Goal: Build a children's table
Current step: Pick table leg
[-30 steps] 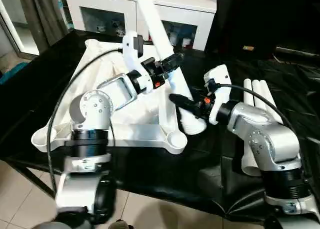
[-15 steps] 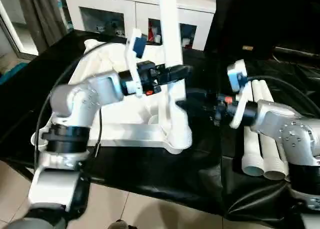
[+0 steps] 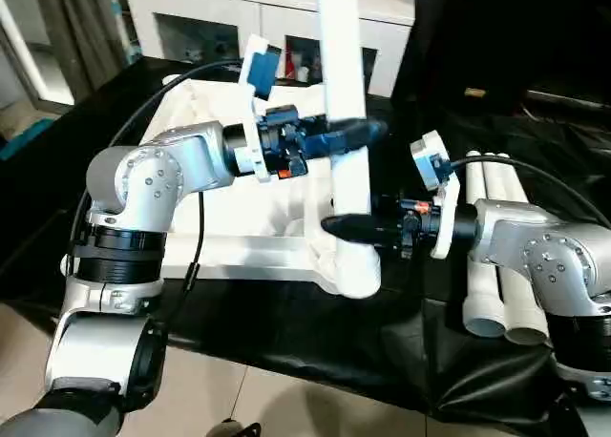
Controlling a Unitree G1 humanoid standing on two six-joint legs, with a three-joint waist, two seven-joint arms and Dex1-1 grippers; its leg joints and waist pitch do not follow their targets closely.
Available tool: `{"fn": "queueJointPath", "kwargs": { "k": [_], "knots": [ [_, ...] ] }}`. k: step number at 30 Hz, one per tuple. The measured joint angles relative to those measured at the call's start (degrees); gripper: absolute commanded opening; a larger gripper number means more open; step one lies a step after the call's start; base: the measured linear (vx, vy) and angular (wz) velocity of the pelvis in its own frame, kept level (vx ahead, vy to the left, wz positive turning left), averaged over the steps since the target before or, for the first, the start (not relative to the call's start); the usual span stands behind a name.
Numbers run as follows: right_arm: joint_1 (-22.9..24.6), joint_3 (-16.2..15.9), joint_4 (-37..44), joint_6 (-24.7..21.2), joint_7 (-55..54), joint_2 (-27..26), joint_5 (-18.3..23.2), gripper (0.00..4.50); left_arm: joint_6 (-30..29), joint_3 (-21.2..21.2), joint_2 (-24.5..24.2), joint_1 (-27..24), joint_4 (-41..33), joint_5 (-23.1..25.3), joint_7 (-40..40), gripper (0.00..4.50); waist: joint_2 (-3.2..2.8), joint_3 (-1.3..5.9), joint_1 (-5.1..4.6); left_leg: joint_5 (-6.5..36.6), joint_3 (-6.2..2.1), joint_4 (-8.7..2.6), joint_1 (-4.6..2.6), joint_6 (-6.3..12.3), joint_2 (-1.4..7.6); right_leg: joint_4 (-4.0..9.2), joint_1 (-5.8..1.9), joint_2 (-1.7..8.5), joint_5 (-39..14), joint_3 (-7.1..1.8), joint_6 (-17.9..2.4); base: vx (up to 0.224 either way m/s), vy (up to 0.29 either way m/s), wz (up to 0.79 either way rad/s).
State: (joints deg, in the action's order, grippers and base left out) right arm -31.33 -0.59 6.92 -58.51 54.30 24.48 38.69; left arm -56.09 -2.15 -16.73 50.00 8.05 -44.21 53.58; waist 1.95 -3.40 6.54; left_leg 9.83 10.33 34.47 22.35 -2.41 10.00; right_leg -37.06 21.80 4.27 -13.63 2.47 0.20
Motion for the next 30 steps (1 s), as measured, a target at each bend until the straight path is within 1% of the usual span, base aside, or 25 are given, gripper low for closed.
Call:
{"fn": "queueJointPath", "kwargs": {
  "k": [10,15,20,30],
  "knots": [
    [0.02,-2.50,1.50,0.17,2.43,2.65,0.02,3.17,-0.27,2.29,-0.68,-0.06,-0.73,-0.03,3.23,1.82,0.04,-0.01,-0.11,0.00,0.01,0.00,0.00,0.00,0.00,-0.01,0.01,0.00,0.00,-0.01,0.00,0.000,0.000,0.00],
    [0.03,-4.29,1.87,0.57,3.78,3.99,-0.15,3.17,-0.66,3.52,-0.88,-0.43,-1.83,-0.04,4.03,1.82,0.07,0.00,-0.08,-0.01,0.01,0.00,-0.01,0.00,0.00,-0.02,0.01,0.00,0.00,0.00,0.00,0.000,0.000,0.00],
    [0.08,-5.52,1.93,1.21,4.48,4.46,-0.33,3.17,-0.74,4.37,-0.87,-0.44,-1.83,0.01,4.84,1.82,0.20,0.04,-0.07,-0.02,0.01,0.01,-0.01,0.02,0.00,-0.02,0.00,0.00,0.00,0.00,0.00,0.000,0.000,0.00],
    [0.26,-6.63,2.00,1.61,5.16,4.78,-0.31,3.17,-0.73,4.76,-0.77,-0.44,-1.83,0.01,5.09,1.82,0.44,0.07,-0.07,-0.04,0.01,0.01,-0.01,0.06,0.00,-0.02,0.00,0.00,0.00,0.00,0.00,0.000,0.000,0.00]
  ]
}}
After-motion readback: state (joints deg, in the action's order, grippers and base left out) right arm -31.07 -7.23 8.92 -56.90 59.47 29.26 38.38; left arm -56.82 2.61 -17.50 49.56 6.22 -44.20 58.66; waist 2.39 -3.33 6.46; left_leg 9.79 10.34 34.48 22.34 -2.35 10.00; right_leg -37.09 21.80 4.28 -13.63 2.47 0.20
